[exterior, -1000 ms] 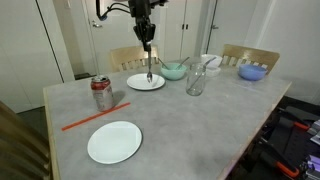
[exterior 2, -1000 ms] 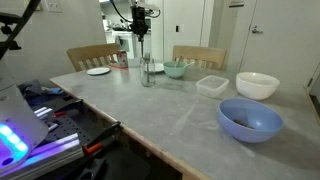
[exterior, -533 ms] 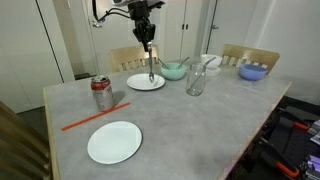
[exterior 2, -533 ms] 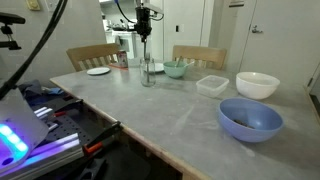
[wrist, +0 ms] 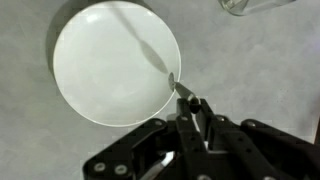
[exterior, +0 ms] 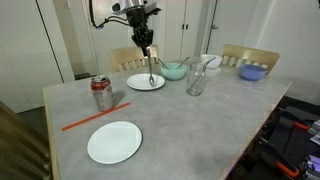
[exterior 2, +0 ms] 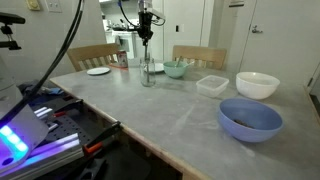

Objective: Take the spoon from the bottle and put it on the table

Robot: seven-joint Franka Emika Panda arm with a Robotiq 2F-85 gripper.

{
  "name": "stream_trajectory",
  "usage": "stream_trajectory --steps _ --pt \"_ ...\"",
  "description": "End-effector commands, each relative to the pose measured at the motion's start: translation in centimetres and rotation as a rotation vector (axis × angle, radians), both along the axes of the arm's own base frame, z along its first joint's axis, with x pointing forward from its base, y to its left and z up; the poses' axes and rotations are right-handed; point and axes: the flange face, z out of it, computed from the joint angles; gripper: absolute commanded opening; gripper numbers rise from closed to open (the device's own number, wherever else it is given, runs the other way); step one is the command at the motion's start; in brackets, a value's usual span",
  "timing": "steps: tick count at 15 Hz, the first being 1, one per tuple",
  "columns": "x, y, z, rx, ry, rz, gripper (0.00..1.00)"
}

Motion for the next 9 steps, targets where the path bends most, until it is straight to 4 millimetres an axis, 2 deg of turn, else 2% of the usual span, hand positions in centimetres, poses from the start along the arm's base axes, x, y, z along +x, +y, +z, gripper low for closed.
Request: stream_trajectory --steps 1,5,9 --pt "0.8 0.8 -0.7 0.021 0.005 0.020 0.04" --pt "0.2 2.4 -0.8 0.000 0.022 0.008 0.04" --pt "-1.1 5.1 0.0 -0.021 0.047 0.033 0.04"
